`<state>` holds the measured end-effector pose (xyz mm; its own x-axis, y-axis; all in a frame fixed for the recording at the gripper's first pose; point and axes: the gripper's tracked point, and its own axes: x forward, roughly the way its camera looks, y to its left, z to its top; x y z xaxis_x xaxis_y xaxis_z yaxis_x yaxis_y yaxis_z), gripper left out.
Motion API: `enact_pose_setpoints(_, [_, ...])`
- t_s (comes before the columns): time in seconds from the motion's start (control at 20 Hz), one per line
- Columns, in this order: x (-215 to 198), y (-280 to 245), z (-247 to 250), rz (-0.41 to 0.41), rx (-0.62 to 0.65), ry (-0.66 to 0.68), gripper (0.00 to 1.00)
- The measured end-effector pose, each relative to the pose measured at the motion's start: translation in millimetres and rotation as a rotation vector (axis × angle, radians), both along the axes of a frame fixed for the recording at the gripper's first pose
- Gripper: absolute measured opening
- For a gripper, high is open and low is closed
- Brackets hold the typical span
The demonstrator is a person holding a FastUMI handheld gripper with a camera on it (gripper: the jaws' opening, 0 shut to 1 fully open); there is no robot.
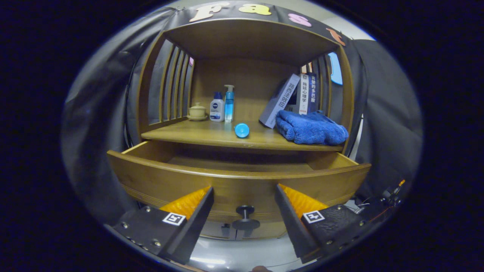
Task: Pull open the drawer, take out the items inside it, and place them on the countertop above the cabinet.
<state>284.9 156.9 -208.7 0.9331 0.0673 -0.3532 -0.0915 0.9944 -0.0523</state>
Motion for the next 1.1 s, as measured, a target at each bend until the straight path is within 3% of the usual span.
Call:
enact_pose_setpoints(0.5, [52.5,9.1,-8.0,-0.021,-0.018,-0.021,0.97])
enact_pose_setpoints(1.1, [83.0,13.9,-9.3,-0.015,-0.036,-0.045,0.97])
